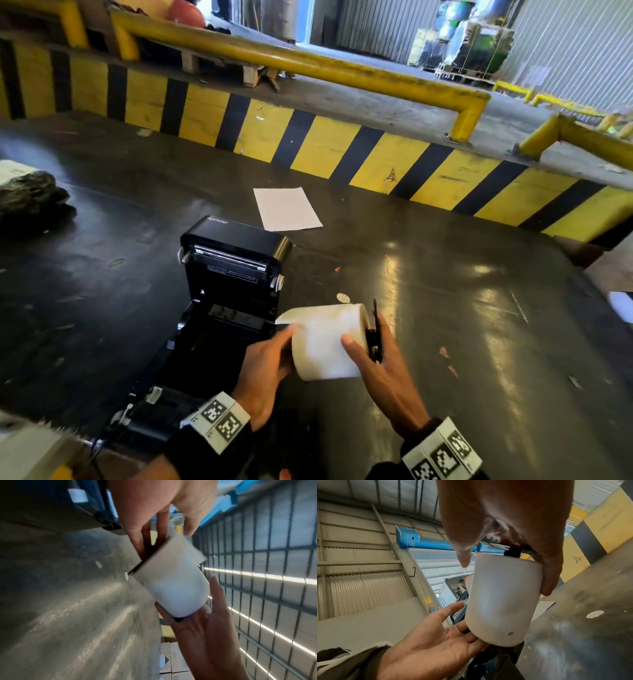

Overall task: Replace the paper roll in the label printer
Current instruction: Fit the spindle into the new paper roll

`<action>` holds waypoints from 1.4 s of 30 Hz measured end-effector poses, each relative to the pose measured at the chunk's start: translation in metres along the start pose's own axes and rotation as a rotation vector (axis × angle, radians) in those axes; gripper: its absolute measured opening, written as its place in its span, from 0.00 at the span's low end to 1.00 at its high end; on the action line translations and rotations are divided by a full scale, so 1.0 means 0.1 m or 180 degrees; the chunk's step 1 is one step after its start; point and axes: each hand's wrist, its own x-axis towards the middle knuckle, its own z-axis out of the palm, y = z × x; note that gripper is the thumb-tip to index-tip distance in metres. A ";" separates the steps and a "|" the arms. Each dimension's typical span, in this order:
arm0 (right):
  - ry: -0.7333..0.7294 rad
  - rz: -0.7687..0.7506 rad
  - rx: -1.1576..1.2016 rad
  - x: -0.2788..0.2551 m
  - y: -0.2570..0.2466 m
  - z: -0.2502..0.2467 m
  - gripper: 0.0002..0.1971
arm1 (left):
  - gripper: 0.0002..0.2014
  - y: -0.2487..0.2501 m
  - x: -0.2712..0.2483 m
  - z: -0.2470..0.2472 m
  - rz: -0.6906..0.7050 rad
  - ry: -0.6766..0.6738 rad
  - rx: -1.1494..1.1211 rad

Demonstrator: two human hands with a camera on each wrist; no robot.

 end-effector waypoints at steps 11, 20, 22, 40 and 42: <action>0.0115 -0.0204 0.0024 -0.11 0.06 -0.04 0.56 | 0.19 0.04 0.00 0.09 0.0038 0.0006 0.0146; 0.0243 -0.0057 0.1041 -0.21 0.09 -0.22 0.54 | 0.13 0.22 -0.07 0.12 0.0332 -0.0527 0.0444; 0.0198 -0.0061 0.1121 -0.21 0.06 -0.25 0.52 | 0.13 0.24 -0.09 0.15 0.0323 -0.0583 0.0404; 0.0111 0.0016 0.0631 -0.37 0.05 -0.03 0.50 | 0.29 0.01 -0.02 0.14 -0.0586 -0.0953 -0.0131; 0.0128 -0.0035 0.0544 -0.40 0.01 0.00 0.46 | 0.29 -0.01 -0.03 0.13 -0.0547 -0.0907 -0.0192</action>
